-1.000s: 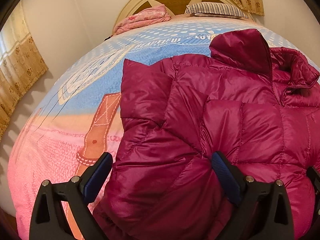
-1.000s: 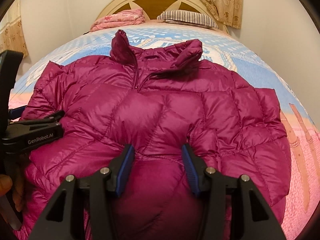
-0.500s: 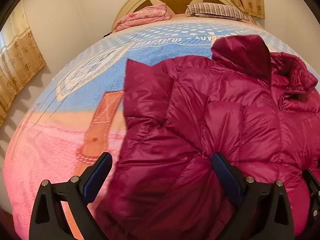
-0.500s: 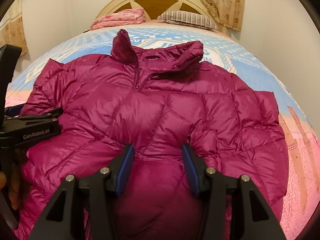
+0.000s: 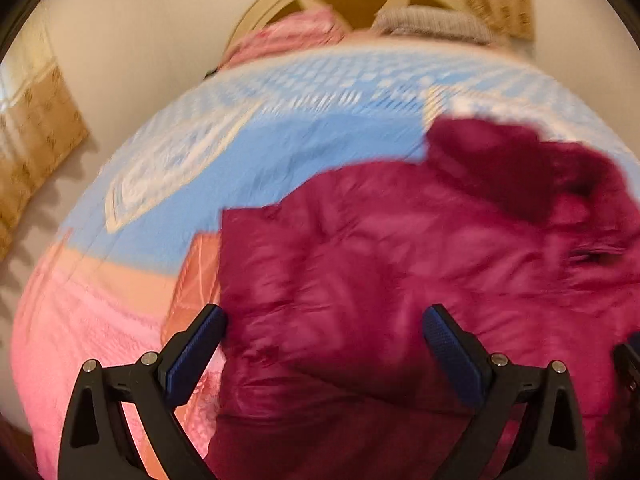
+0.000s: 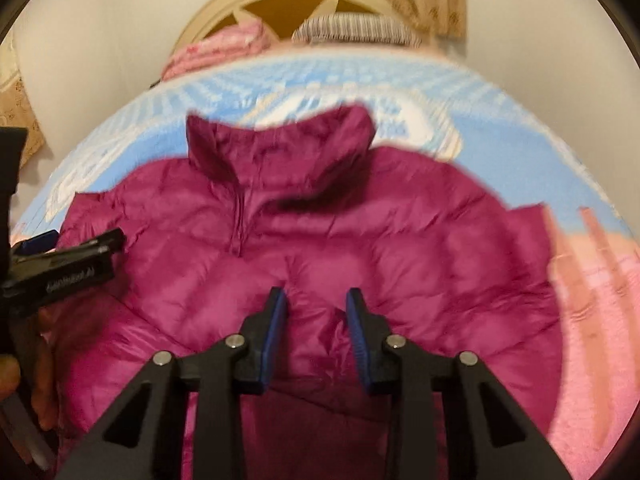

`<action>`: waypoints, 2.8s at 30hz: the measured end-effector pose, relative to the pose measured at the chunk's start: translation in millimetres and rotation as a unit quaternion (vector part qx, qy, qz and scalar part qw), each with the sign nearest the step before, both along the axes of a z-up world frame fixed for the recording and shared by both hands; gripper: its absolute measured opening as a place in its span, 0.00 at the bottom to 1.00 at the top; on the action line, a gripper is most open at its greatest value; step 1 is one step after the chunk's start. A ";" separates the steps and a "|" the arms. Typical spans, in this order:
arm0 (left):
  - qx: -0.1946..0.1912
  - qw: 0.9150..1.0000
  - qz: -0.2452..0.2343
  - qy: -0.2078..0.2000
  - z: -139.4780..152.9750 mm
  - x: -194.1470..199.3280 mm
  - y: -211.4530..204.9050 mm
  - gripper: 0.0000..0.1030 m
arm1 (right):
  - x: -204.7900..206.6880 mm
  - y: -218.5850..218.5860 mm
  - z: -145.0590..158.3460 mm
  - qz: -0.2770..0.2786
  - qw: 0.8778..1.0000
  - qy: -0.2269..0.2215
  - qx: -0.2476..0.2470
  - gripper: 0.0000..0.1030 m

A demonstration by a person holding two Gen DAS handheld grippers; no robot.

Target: Fold large clothes

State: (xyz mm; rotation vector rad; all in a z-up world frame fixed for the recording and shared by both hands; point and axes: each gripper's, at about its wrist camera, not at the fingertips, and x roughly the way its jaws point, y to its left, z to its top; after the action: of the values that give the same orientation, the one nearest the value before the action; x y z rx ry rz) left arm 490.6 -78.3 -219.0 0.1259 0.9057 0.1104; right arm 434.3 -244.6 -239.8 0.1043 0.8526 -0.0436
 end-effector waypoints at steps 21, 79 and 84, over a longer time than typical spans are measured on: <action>-0.064 0.998 -0.001 0.008 -28.5 -6.7 13.8 0.99 | 3.5 3.8 -20.2 0.001 0.999 -0.011 -0.032 0.34; -0.010 0.987 -0.158 0.013 50.0 101.6 -50.2 0.12 | 129.2 -65.6 50.3 0.089 0.988 0.016 -0.121 0.10; 0.005 0.987 -0.162 0.001 24.3 74.3 -44.6 0.10 | 94.8 -60.4 37.2 0.107 0.984 -0.010 -0.145 0.07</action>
State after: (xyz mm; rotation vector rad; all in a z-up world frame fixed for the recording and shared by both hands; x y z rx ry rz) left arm 564.9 -123.0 -194.6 0.2800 0.8769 -0.1878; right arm 529.1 -305.0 -202.6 -0.2600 0.8246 0.0355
